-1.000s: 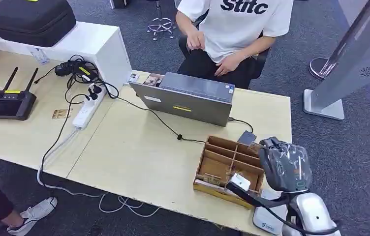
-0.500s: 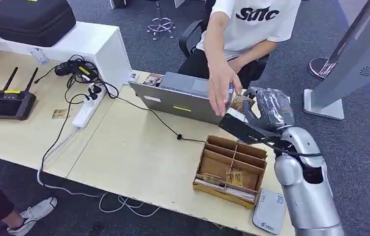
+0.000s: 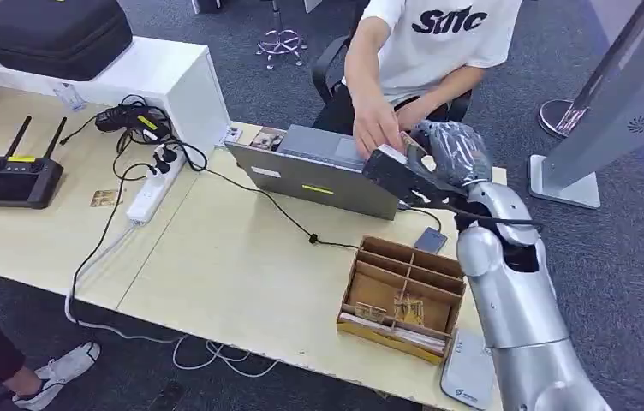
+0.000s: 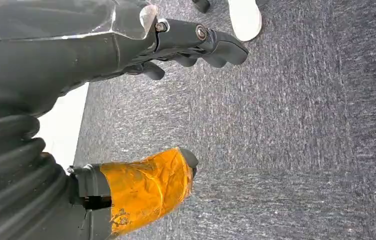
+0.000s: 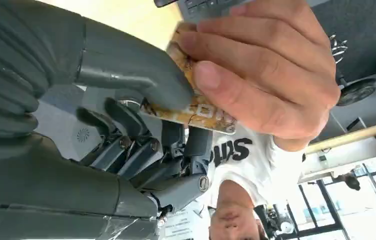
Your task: Pass the card to the sensor for recognition and then transmit it.
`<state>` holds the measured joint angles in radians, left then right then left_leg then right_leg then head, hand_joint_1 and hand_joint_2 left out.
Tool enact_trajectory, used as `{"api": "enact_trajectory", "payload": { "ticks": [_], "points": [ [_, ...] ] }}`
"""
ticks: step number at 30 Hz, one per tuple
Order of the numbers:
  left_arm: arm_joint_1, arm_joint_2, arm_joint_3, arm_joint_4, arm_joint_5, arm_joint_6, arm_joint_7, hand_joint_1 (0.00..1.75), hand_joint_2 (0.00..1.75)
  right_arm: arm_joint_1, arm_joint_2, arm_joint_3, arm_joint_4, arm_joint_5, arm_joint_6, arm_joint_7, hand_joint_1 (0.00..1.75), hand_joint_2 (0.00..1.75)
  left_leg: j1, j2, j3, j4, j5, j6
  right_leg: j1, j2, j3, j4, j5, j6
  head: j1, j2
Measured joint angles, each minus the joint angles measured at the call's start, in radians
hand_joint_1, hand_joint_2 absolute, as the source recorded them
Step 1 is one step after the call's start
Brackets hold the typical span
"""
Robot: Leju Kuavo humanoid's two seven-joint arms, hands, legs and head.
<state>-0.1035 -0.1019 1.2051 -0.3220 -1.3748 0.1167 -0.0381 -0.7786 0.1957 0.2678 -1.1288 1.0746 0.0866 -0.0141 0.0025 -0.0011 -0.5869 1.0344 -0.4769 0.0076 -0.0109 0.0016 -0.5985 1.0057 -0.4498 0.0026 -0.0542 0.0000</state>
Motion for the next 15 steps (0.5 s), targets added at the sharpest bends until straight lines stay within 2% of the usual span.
{"api": "enact_trajectory", "payload": {
  "ticks": [4, 8, 12, 15],
  "points": [
    [0.0, 0.0, 0.0, 0.0, -0.001, 0.0, 0.0, 0.0, 1.75, 0.009, 0.011, -0.038, -0.009, -0.061, -0.03, -0.003, 0.0, 1.75, 0.0, 0.0, 0.0, 0.0, 0.0, 0.0, 0.0, 0.0, 0.0, -0.001, 0.0, 0.0, 0.0, 0.0],
    [0.002, -0.001, 0.0, 0.0, -0.011, 0.0, 0.0, 0.0, 1.75, 0.039, 0.036, -0.184, -0.076, -0.283, -0.071, -0.016, 0.0, 1.75, 0.0, -0.001, 0.0, 0.0, 0.0, 0.0, 0.0, -0.001, 0.0, -0.001, 0.0, 0.0, 0.0, 0.0],
    [0.002, 0.0, -0.007, 0.001, -0.028, 0.0, 0.003, 0.0, 1.75, 0.053, 0.042, -0.437, -0.156, -0.611, -0.116, -0.073, 0.0, 1.75, -0.001, -0.004, 0.0, 0.001, 0.0, 0.0, 0.0, -0.004, 0.001, -0.002, 0.0, 0.0, 0.0, 0.0],
    [0.002, 0.002, -0.02, 0.002, -0.043, 0.0, 0.0, 0.0, 1.75, 0.056, 0.017, -0.695, -0.163, -0.823, -0.137, -0.147, 0.0, 1.75, -0.001, -0.007, 0.0, 0.002, 0.0, 0.001, 0.0, -0.007, 0.002, -0.003, 0.0, 0.001, 0.0, 0.0]
  ]
}}
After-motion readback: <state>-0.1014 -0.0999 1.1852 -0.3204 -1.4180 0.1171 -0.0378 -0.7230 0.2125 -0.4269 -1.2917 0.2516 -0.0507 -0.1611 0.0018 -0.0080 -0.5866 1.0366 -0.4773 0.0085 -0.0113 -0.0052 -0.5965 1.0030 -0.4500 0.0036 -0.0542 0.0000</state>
